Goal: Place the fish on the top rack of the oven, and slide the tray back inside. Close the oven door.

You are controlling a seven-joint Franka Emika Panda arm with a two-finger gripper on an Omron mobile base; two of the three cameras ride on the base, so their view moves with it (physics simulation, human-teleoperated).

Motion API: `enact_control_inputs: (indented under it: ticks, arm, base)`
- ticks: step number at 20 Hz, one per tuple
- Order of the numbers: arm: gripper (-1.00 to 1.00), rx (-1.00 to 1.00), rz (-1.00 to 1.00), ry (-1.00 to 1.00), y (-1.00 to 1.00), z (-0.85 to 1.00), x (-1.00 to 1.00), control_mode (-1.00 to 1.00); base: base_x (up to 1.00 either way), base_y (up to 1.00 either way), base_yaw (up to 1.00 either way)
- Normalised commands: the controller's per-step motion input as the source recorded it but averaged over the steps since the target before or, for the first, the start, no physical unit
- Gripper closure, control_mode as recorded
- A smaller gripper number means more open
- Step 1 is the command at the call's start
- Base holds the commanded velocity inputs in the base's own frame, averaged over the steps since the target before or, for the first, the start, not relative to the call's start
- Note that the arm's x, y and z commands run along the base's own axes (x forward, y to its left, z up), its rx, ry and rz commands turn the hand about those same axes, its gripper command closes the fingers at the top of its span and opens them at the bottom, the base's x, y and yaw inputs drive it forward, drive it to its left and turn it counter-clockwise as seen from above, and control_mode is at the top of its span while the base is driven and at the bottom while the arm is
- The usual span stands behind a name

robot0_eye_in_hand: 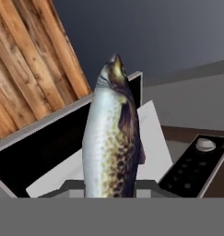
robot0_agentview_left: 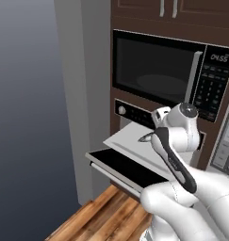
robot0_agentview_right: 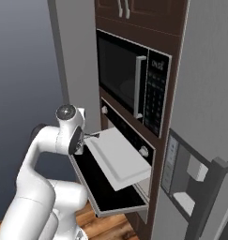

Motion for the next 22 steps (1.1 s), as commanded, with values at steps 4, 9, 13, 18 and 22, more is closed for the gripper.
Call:
enact_control_inputs:
  ticks: [4, 9, 13, 18, 22]
  arm:
    - [1.0, -0.05, 0.0, 0.03, 0.01, -0.3, 0.25, -1.0]
    - [1.0, 0.0, -0.09, 0.02, 0.0, -0.27, 0.38, -1.0]
    - [1.0, 0.0, -0.24, 0.03, 0.13, -0.22, 0.47, -1.0]
    - [1.0, 0.04, -0.34, 0.0, 0.0, -0.24, 0.37, -1.0]
    - [1.0, 0.04, -0.29, 0.02, 0.01, -0.05, 0.04, -1.0]
  base:
    - [0.0, 0.0, 0.0]
    - [0.0, 0.0, 0.0]
    - [0.0, 0.0, 0.0]
    - [0.0, 0.0, 0.0]
    - [0.0, 0.0, 0.0]
